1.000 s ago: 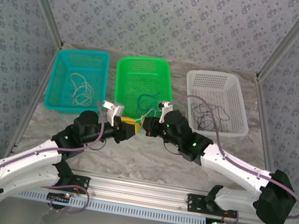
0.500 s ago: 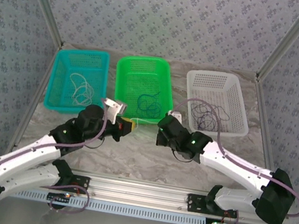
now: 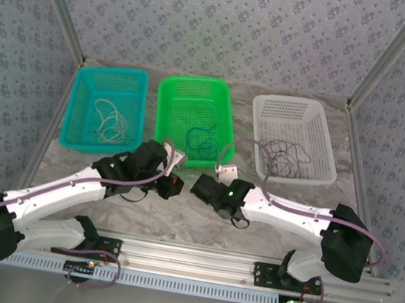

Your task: Untangle the cables

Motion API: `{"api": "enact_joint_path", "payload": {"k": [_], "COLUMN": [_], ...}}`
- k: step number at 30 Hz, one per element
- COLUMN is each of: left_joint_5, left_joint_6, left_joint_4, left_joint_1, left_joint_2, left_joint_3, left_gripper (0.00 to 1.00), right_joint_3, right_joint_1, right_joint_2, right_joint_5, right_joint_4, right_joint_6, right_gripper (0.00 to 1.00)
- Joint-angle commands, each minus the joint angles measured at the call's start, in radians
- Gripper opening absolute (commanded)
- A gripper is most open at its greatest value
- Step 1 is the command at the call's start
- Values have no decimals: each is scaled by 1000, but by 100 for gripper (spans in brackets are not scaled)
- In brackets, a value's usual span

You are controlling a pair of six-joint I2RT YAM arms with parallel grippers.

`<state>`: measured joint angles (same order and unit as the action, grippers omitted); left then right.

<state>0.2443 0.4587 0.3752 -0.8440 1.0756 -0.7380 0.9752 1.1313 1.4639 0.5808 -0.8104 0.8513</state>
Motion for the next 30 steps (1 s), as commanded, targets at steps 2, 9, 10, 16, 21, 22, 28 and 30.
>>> {"api": "enact_joint_path", "payload": {"k": [2,9,10,16,21,22,28,30], "left_joint_5": [19,-7,-4,-8,-13,-15,-80,-102], "left_joint_6": [18,12,14,50,61,58,22,16], "left_joint_4": [48,105,108,101,86,86,89,80], "left_joint_1": [-7,-8,-8,-8,-9,-11,-44,-53], "left_joint_2": [-8,20,31,73,72,70,40,20], "left_joint_3": [7,-13,-15,0,6,6,14,21], "left_gripper": [0,0,0,0,0,0,0,0], "right_joint_3": [-11,-167,-189,-352,-499,-514,-548,-519], "right_joint_1": [13,-64,-80,-126,-144,-150,-187,-187], "right_joint_2": [-49,-272,-304,-546,-740,-767,-777,-697], "right_joint_5": [44,-100,-125,-227,-267,-272,-337,-358], "right_joint_4": [26,156,163,270,337,333,319,319], "right_joint_6": [65,84,102,228,299,313,408,396], "right_gripper": [53,80,81,82,83,83,79,77]}}
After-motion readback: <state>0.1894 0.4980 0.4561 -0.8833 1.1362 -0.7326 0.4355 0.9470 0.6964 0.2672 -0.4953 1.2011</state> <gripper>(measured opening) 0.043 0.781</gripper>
